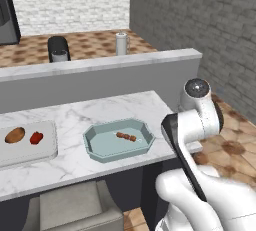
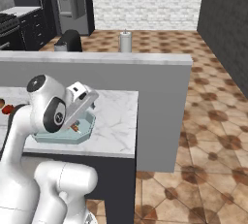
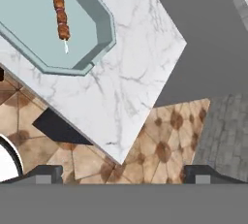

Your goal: Place the cold items (potato and bell pepper) from the fridge in one tupperware on the dining counter. Place the warm items (kebab skewer and hot dog) in the stove area in another tupperware.

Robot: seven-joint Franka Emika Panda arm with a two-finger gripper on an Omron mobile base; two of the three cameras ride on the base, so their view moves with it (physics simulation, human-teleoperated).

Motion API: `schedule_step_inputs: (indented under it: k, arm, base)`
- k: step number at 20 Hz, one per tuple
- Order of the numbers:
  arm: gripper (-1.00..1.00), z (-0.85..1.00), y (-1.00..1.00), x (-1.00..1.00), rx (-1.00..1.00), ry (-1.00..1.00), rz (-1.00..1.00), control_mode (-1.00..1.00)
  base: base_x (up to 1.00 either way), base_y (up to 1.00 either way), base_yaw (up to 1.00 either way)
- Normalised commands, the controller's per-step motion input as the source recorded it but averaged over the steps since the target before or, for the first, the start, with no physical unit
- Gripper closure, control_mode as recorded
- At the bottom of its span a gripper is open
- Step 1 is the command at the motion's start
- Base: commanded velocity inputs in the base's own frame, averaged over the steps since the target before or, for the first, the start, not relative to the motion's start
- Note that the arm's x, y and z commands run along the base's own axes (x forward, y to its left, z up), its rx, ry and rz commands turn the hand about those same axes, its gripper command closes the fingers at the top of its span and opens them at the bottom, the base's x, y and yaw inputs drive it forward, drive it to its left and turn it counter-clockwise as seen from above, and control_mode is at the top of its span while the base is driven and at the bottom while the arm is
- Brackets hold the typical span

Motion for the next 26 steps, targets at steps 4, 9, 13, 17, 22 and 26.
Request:
schedule_step_inputs:
  k: [4, 9, 13, 17, 22, 26]
  arm:
    - [-1.0, 0.21, 0.0, -1.0, -0.01, 0.01, 0.08, -1.0]
    - [-1.0, -0.11, 0.19, -0.78, 0.08, -0.09, 0.29, -1.0]
    - [-1.0, -0.2, 0.22, -0.08, 0.19, -0.2, 0.38, -1.0]
    - [-1.0, -0.08, 0.39, 0.07, 0.04, -0.04, 0.25, -1.0]
    - [-1.0, -0.17, 0.33, 0.17, -0.04, 0.0, 0.07, -1.0]
    - [-1.0, -0.13, 0.07, 0.0, 0.0, 0.0, 0.0, -1.0]
  base:
    - [0.0, 0.0, 0.0]
    - [0.0, 0.0, 0.0]
    - [0.0, 0.0, 0.0]
    - [0.0, 0.0, 0.0]
    - [0.0, 0.0, 0.0]
    - [0.0, 0.0, 0.0]
